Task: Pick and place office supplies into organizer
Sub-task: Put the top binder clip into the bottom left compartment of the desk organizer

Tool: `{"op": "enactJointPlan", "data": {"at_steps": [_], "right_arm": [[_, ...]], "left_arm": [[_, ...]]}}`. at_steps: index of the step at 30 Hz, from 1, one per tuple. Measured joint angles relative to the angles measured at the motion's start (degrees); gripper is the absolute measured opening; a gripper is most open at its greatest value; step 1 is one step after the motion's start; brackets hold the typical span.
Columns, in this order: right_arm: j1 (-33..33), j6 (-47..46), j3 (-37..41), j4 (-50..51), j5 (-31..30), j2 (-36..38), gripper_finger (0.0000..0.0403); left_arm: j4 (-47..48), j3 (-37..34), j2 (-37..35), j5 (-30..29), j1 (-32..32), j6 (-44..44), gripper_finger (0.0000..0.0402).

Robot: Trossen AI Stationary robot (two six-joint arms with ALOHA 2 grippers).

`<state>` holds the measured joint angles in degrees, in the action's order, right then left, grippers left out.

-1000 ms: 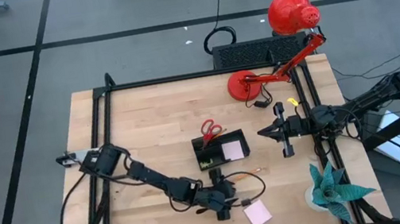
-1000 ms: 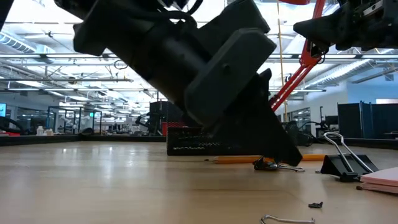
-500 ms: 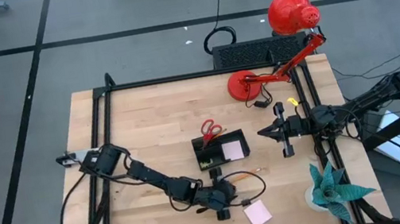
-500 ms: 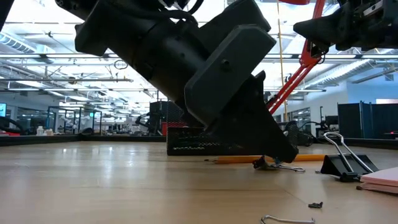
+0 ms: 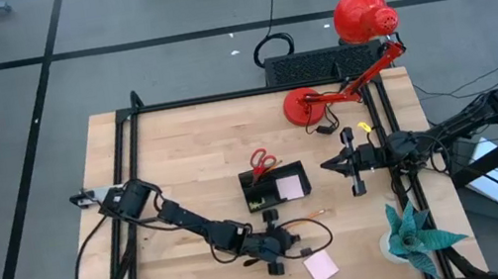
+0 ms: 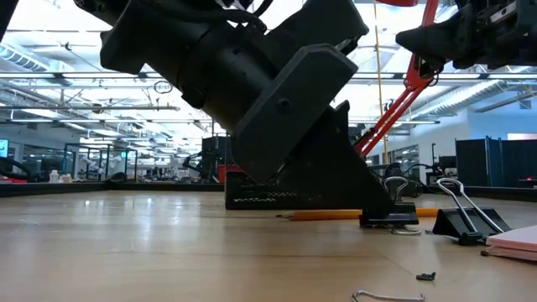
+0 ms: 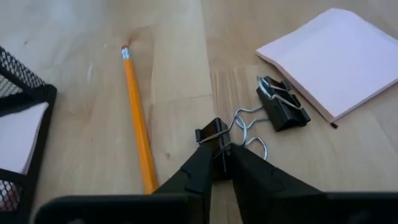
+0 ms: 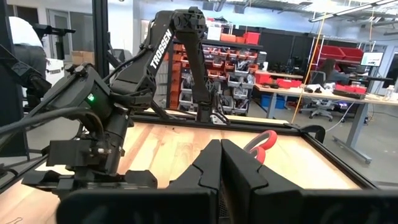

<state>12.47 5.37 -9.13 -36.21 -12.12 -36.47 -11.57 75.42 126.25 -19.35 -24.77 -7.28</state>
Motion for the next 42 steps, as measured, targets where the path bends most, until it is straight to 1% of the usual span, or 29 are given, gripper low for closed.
{"op": "enactJointPlan", "data": {"at_steps": [7,11,14,17,19,21,25,28,31,37,39,42], "right_arm": [[0.0,0.0,0.0,0.9,0.0,0.0,0.0004],[0.0,0.0,0.0,1.1,0.0,0.0,0.0004],[0.0,-0.2,0.0,1.4,0.0,0.0,0.0004],[0.0,-0.2,0.0,1.4,0.0,0.0,0.0004],[0.0,-0.2,0.0,1.3,0.0,0.0,0.0004],[0.0,-0.2,0.0,1.4,0.1,0.0,0.0004],[0.0,-1.0,0.0,1.5,0.1,0.0,0.0004],[0.0,-1.7,0.0,1.7,0.1,-0.1,0.0004],[0.0,-1.7,0.0,2.0,0.1,-0.1,0.0004],[0.0,-1.7,0.0,2.0,0.1,-0.1,0.0004],[0.0,-1.7,0.0,1.8,0.1,-0.1,0.0004],[0.0,-1.7,0.0,1.7,0.2,-0.1,0.0004]], "left_arm": [[-1.0,0.0,-0.4,1.7,0.0,2.9,0.0007],[-1.1,0.0,-0.4,4.2,-0.1,5.4,0.0015],[-0.9,0.0,-0.9,4.1,-0.6,7.2,0.0019],[-0.5,-0.1,-2.3,2.7,-0.9,8.9,0.0009],[1.0,-0.1,-3.9,0.5,-0.9,10.3,0.0003],[1.3,-0.1,-5.7,-0.6,-0.8,11.7,0.0005],[7.1,-0.1,-9.7,-5.2,-0.9,13.3,0.0015],[12.9,-0.1,-13.7,-9.6,-1.2,13.1,0.0008],[19.9,-0.1,-17.9,-13.2,-1.6,11.1,0.0003],[33.0,0.0,-24.4,-15.8,-2.5,5.8,0.0015],[36.7,0.0,-25.2,-16.6,-2.1,3.9,0.0012],[39.5,0.0,-25.1,-16.6,-0.7,0.7,0.0003]]}}
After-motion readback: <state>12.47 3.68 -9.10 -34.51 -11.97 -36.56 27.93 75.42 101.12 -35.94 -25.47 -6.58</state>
